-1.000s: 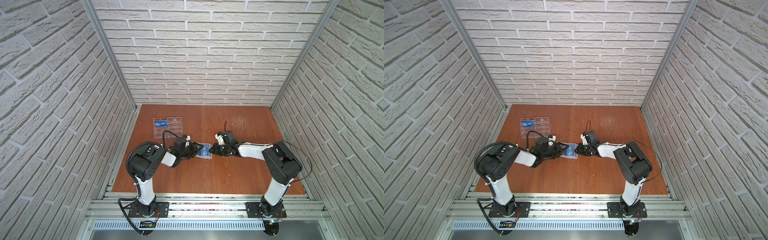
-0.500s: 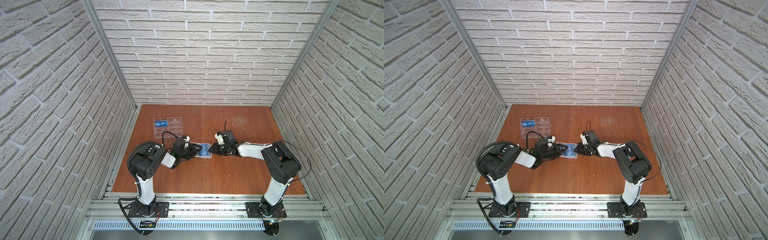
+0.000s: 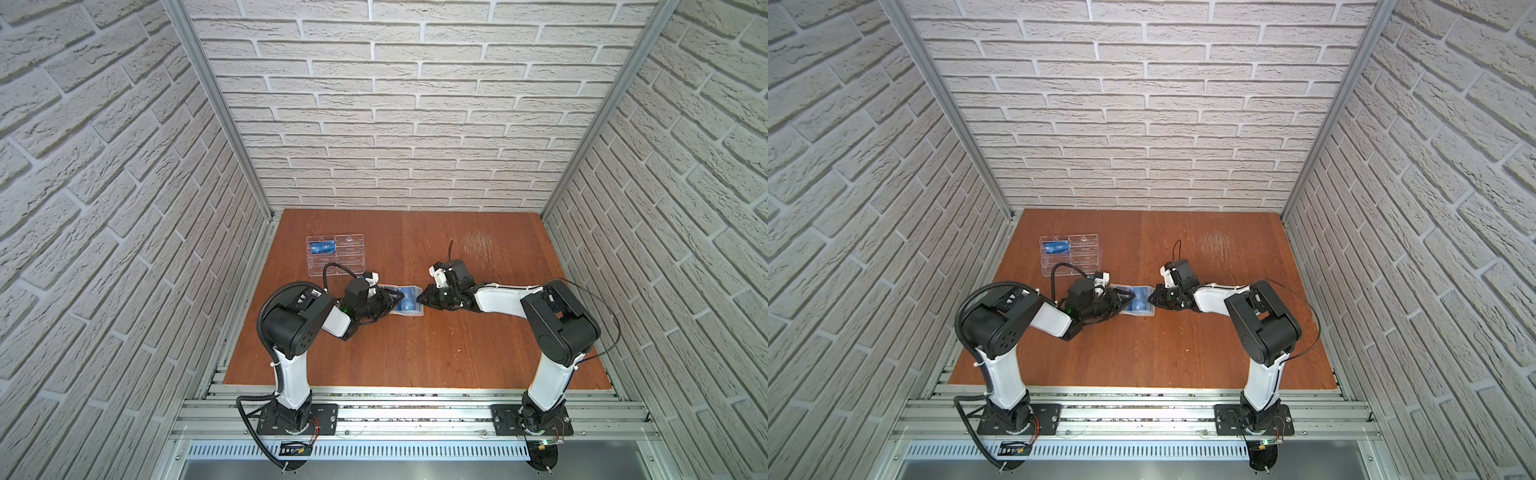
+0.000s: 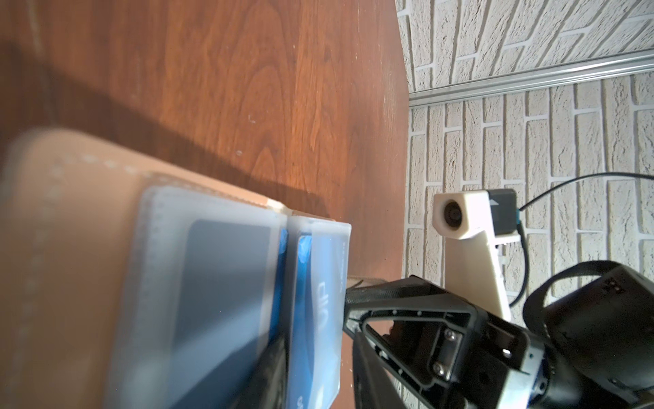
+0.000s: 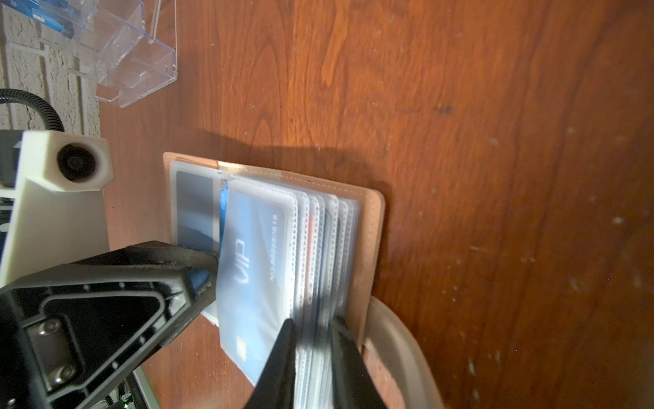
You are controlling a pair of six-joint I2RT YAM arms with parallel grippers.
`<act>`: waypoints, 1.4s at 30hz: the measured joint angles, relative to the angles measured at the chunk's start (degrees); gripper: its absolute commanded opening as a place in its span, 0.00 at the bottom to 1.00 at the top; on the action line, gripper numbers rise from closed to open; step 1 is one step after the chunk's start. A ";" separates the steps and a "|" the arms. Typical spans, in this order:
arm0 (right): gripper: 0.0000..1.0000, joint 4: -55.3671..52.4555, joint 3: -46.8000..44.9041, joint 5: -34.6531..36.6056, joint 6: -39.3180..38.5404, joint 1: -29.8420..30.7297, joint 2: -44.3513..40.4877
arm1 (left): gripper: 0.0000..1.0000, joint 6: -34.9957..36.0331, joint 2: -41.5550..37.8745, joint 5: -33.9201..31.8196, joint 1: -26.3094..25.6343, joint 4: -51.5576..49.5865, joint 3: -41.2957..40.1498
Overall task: Take the credit cards out of the card holder
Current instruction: Take out the credit card from the card slot.
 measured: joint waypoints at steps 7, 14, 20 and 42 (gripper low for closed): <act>0.19 0.37 0.33 -0.09 0.11 -0.09 0.39 | 0.27 0.81 0.42 -0.55 0.00 0.81 0.00; 0.19 0.39 1.42 -0.09 0.11 -0.24 1.27 | 0.25 1.05 1.31 -1.33 -0.02 2.51 0.00; 0.19 0.39 2.21 -0.02 0.09 -0.33 1.90 | 0.22 1.31 1.95 -2.08 -0.07 3.56 0.00; 0.18 4.87 4.07 1.18 0.11 -0.63 4.76 | 0.15 0.76 3.30 -5.46 -0.22 7.65 -0.48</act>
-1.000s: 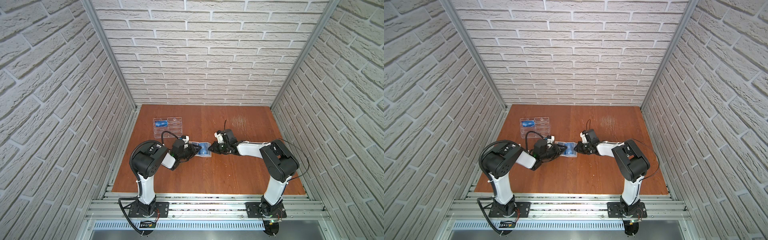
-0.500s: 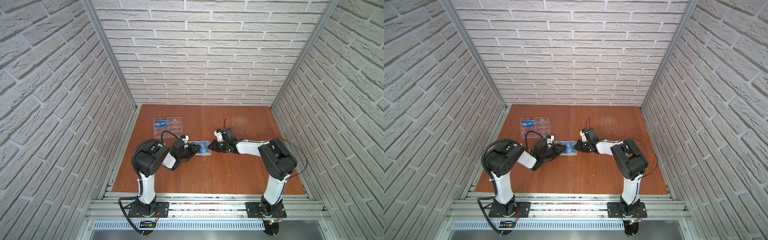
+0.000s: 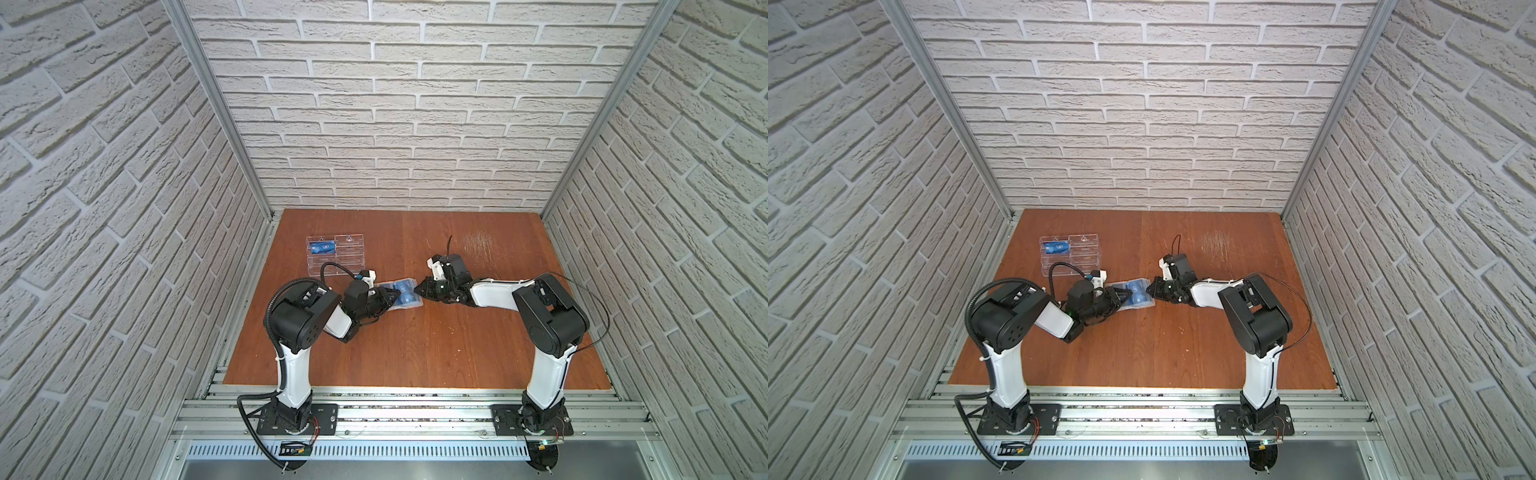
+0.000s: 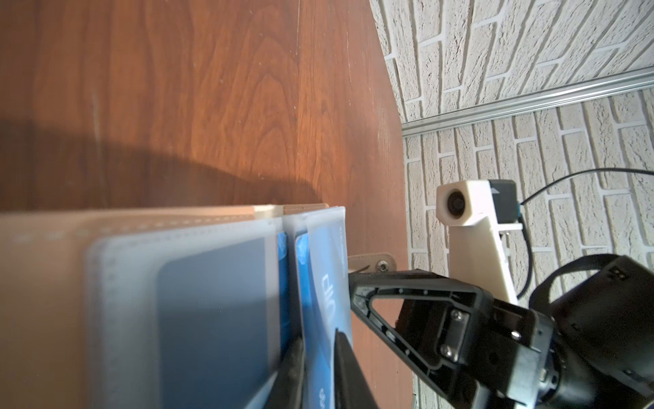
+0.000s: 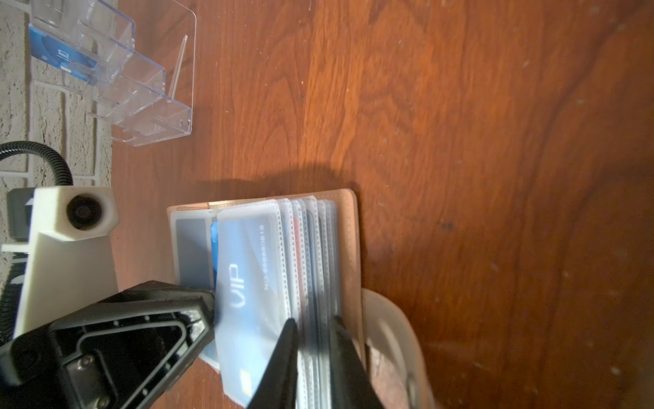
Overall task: Take the credit cards out of the card holder
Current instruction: Take out the credit card from the card slot.
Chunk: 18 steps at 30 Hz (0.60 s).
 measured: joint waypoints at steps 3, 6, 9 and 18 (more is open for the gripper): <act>0.18 0.28 0.22 0.15 0.00 0.00 0.24 | 0.12 0.00 0.00 -0.72 -0.13 0.02 0.00; 0.17 0.50 0.35 0.39 0.00 0.00 0.37 | 0.09 -0.07 0.00 -1.27 -0.20 0.02 0.00; 0.17 0.52 0.37 0.46 0.00 0.00 0.37 | 0.05 -0.17 0.00 -1.62 -0.28 0.02 0.00; 0.17 0.85 0.48 1.18 -0.02 0.00 0.42 | 0.00 -0.50 0.00 -1.88 -0.26 1.77 -0.33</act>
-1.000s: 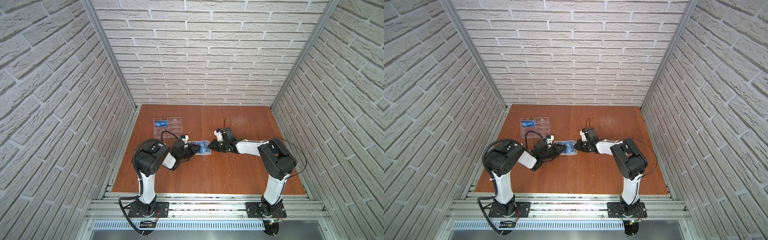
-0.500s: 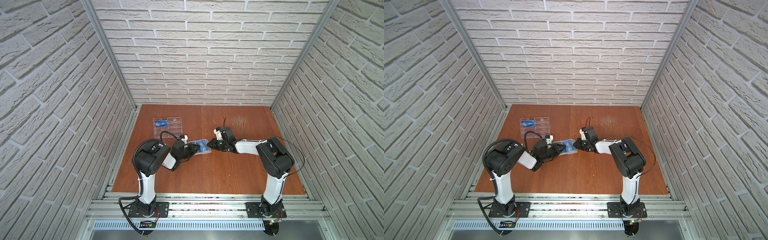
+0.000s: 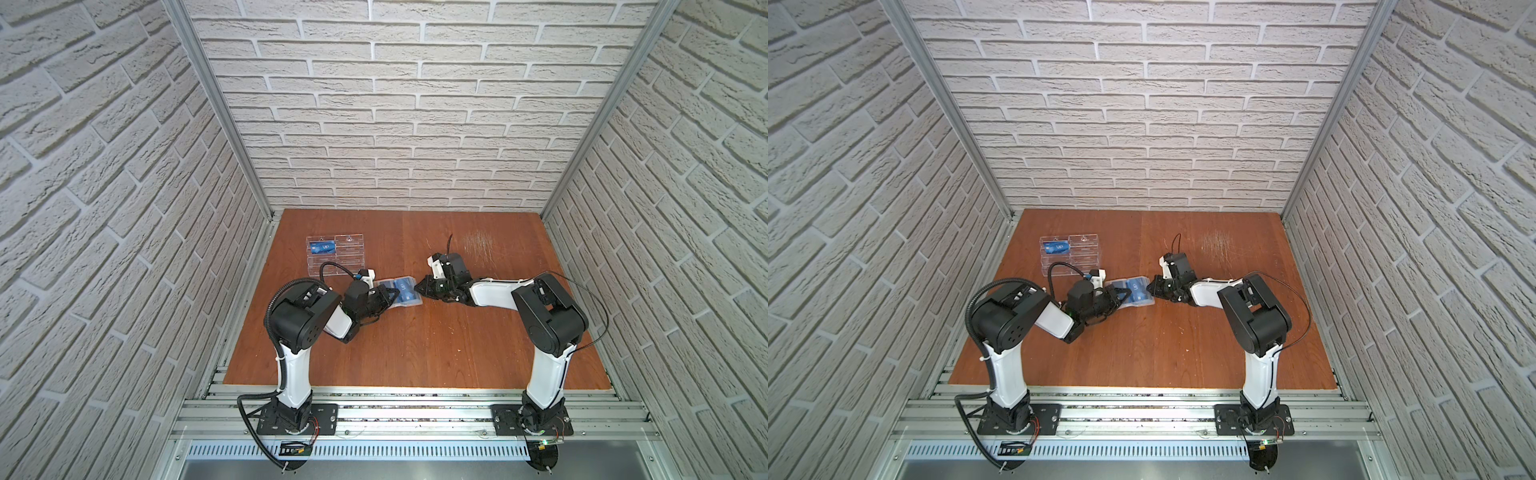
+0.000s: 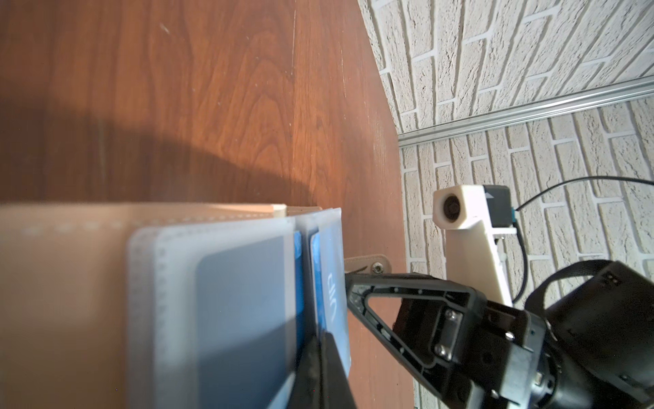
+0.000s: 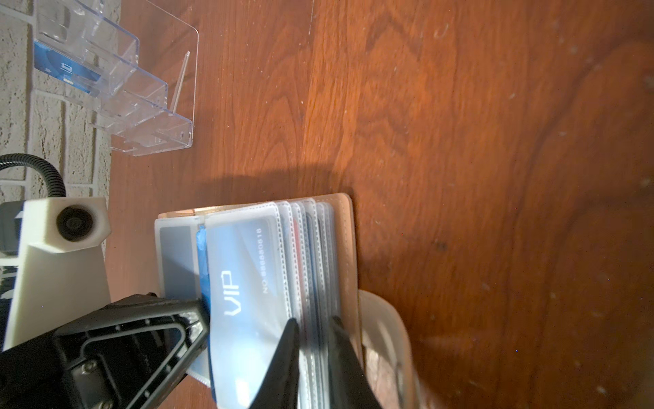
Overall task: Take the credit cards out of the card holder
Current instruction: Take out the credit card from the card slot.
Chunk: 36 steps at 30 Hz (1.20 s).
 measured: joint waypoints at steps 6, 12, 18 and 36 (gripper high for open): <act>0.17 0.79 0.00 -0.15 -0.04 0.00 0.35 | 0.00 -0.13 0.00 0.42 0.09 1.09 -1.05; 0.17 1.77 0.11 -0.70 -0.20 0.33 1.20 | 0.00 -0.07 -0.09 3.58 0.68 3.82 -2.36; 0.17 2.64 0.15 -0.81 -0.20 0.68 1.53 | 0.00 -0.04 -0.74 6.03 1.46 5.68 -2.86; 0.17 1.92 0.46 -1.20 -0.20 1.31 1.55 | 0.00 0.02 -0.74 8.15 4.98 6.14 -4.94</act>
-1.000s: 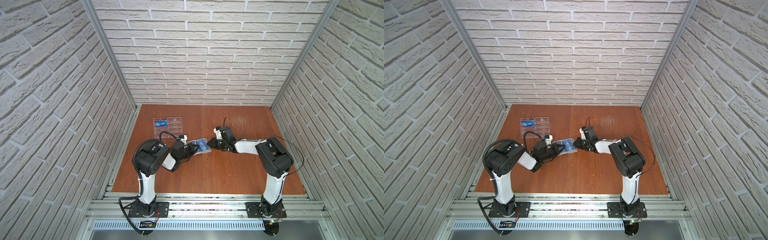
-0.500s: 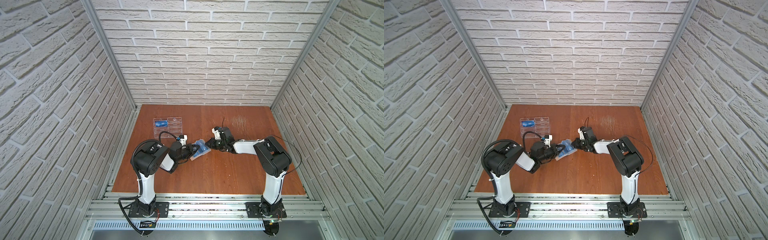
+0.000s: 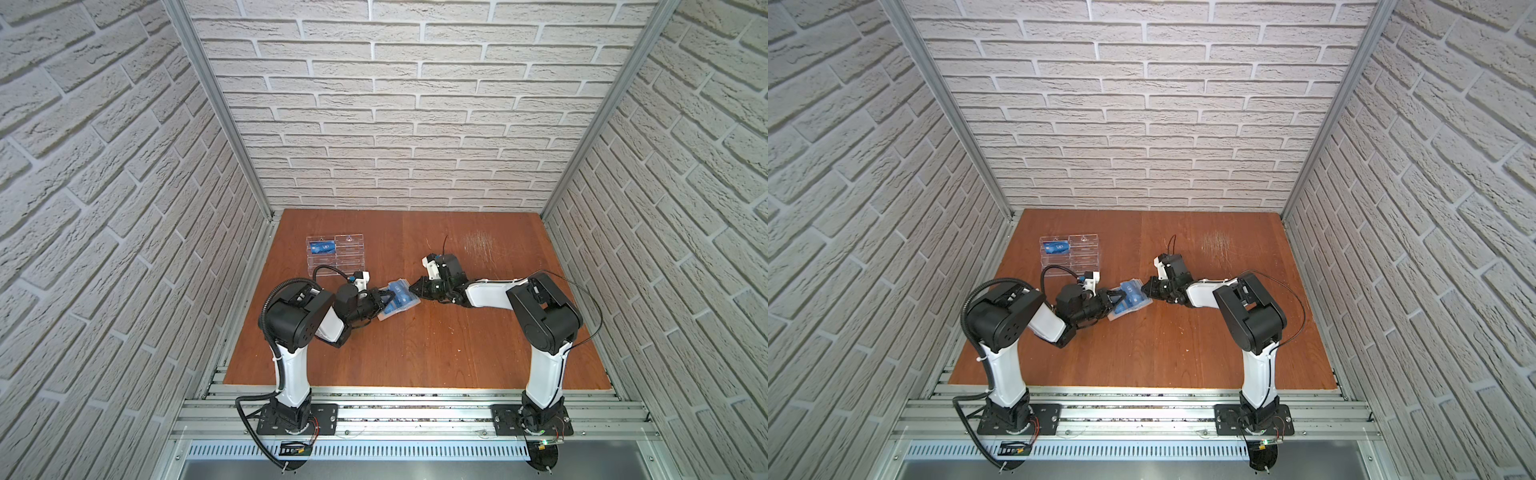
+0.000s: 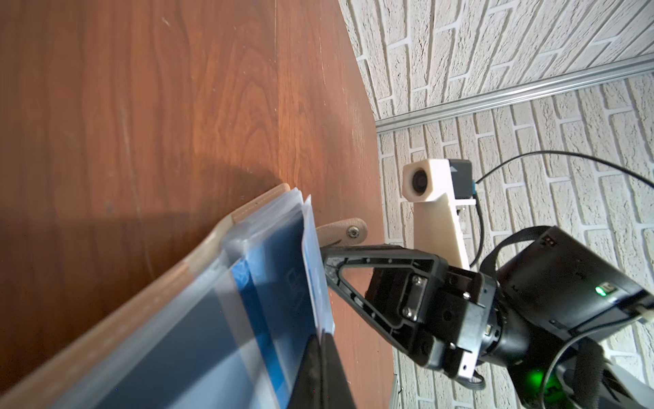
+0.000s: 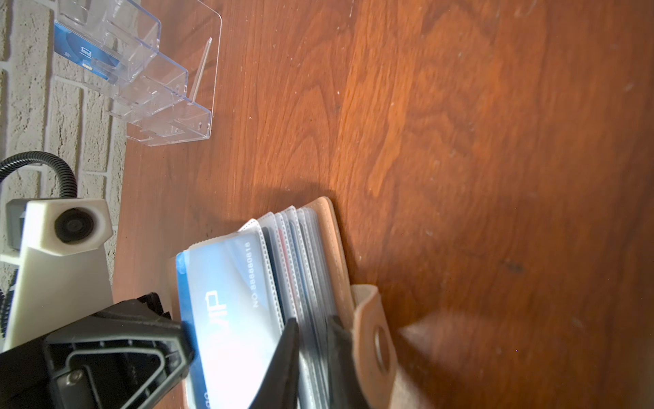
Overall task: Take the credit cards out of the card holder
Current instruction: Take out the credit card from the card slot.
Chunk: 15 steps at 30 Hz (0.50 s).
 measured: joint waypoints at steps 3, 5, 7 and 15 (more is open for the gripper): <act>0.17 -0.02 0.00 0.00 -0.02 0.00 0.00 | 0.00 0.39 0.00 0.39 0.50 -0.31 -0.33; 0.18 -0.04 0.00 0.02 -0.02 0.00 0.00 | 0.00 0.70 -0.24 0.61 0.83 -0.92 -0.52; 0.18 -0.04 0.00 0.02 -0.02 0.00 0.00 | 0.00 1.20 -0.85 0.74 1.20 -1.90 -0.85; 0.20 -0.26 0.00 0.07 -0.04 0.00 -0.04 | 0.00 3.28 -2.86 0.96 2.10 -5.11 -1.81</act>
